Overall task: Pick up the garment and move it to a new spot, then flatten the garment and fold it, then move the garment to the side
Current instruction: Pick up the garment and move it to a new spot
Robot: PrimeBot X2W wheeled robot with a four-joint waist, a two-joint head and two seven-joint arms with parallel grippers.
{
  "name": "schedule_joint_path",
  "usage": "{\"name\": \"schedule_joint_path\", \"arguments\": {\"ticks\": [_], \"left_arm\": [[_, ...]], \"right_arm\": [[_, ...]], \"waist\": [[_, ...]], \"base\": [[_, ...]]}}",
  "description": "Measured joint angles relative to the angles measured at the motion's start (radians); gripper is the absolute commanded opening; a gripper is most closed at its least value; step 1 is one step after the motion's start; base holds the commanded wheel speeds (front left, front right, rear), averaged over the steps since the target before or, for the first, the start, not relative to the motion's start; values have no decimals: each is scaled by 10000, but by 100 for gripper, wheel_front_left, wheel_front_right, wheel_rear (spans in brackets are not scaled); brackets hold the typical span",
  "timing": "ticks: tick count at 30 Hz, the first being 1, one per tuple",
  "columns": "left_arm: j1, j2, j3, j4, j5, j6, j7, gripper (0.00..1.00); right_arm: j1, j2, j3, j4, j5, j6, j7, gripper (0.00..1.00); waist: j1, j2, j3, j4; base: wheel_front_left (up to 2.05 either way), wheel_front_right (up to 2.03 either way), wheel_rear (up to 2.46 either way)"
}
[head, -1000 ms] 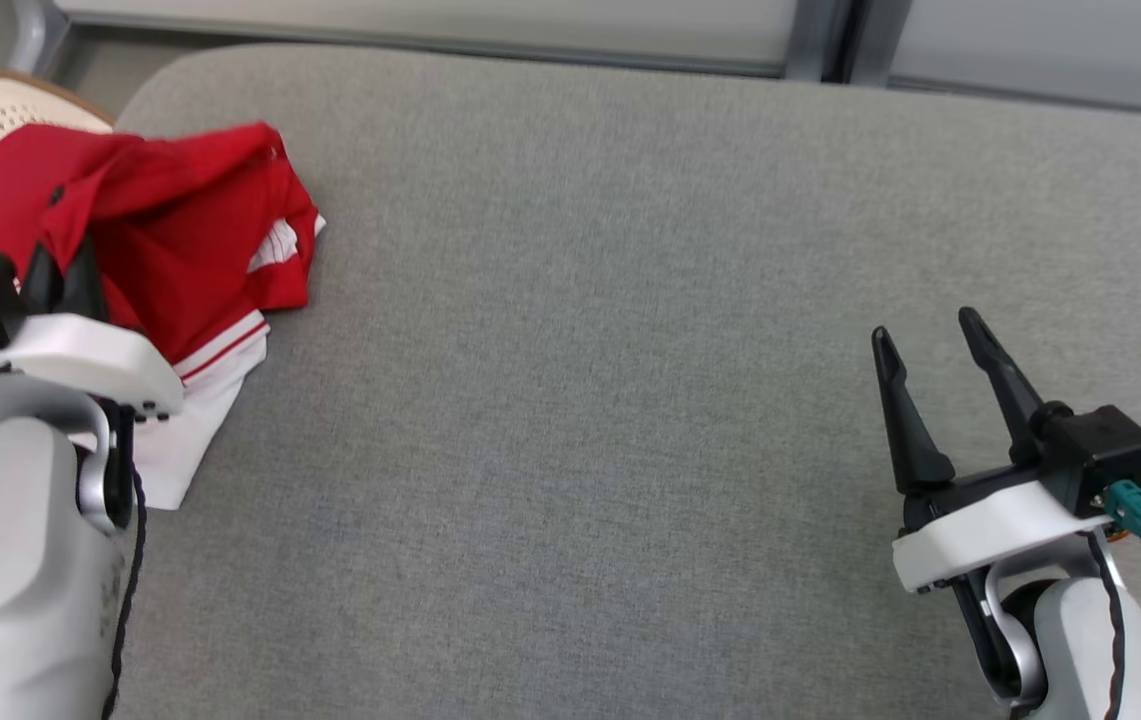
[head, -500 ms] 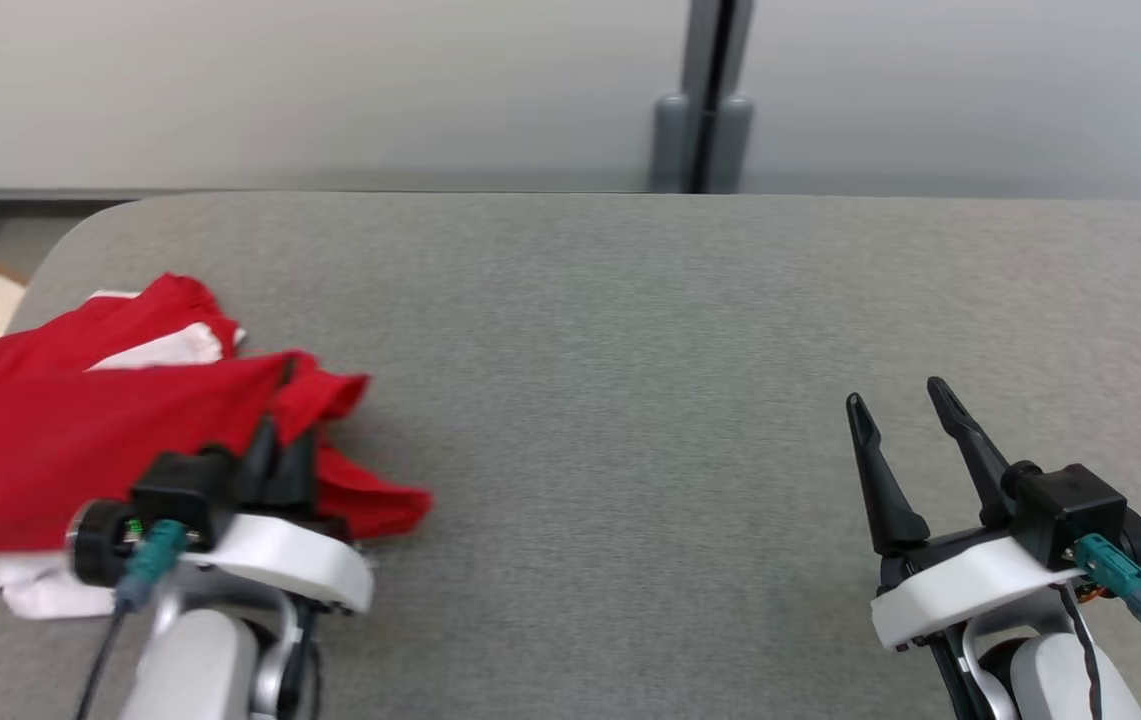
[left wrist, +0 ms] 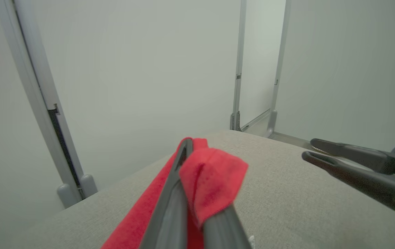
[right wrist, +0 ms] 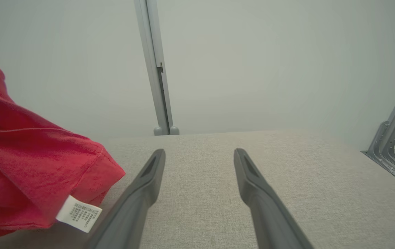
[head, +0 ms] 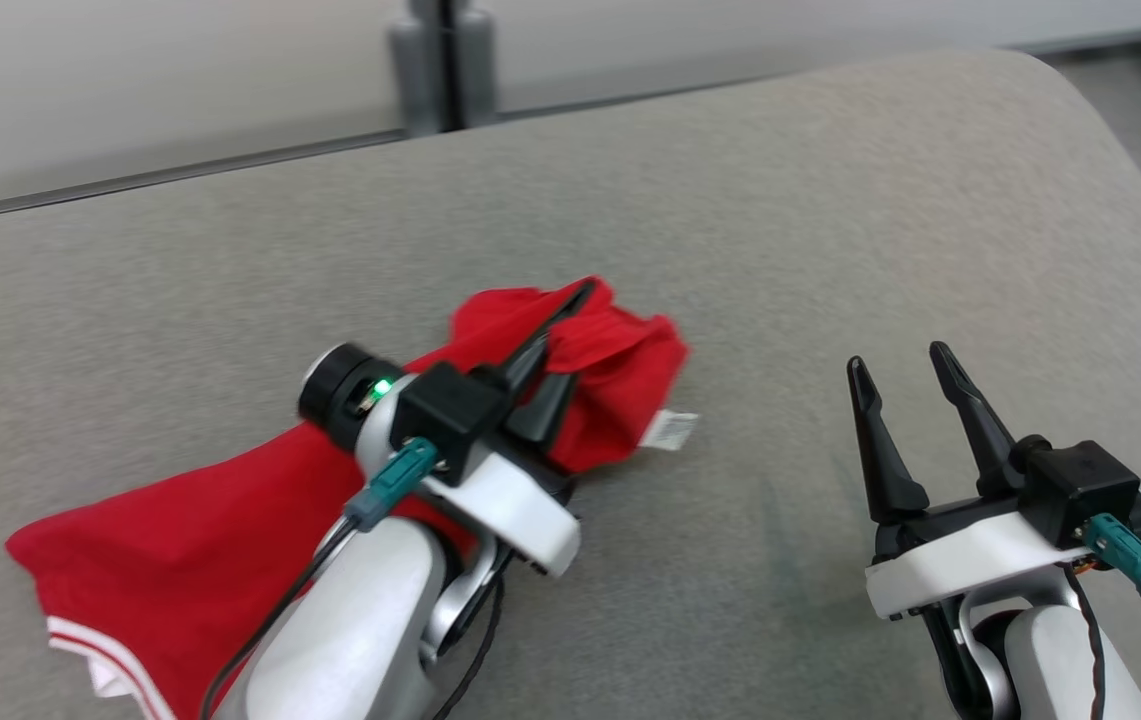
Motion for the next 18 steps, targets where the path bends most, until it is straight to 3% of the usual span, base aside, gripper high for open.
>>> {"name": "schedule_joint_path", "arguments": {"ticks": [7, 9, 10, 11, 18], "left_arm": [[-904, -77, -1239, 426, -2, -140, 337, 0], [-931, -58, -1467, 913, -8, -171, 502, 27], [-928, -36, -1557, 1112, 2, -180, 504, 91], [-931, -10, -1674, 1310, 33, -203, 550, 100], [-709, 316, -2033, 1992, 107, -263, 389, 100]], "right_arm": [[-3, 15, -73, 280, 453, 0, -435, 100], [-45, 25, -38, 368, 520, 2, -541, 100], [-76, 25, -25, 408, 575, 0, -587, 100], [-100, 25, -21, 454, 598, 2, -629, 100], [-314, 40, -2, 713, 543, 2, -740, 100]], "waist": [[0, 0, 897, -1324], [0, 0, 1189, -1542], [0, 0, 1314, -1627], [0, 0, 1424, -1692], [0, 0, 1531, -1325]], "base": [[0, 0, 0], [0, 0, 0], [0, 0, 0], [0, 0, 0], [0, 0, 0]]}}
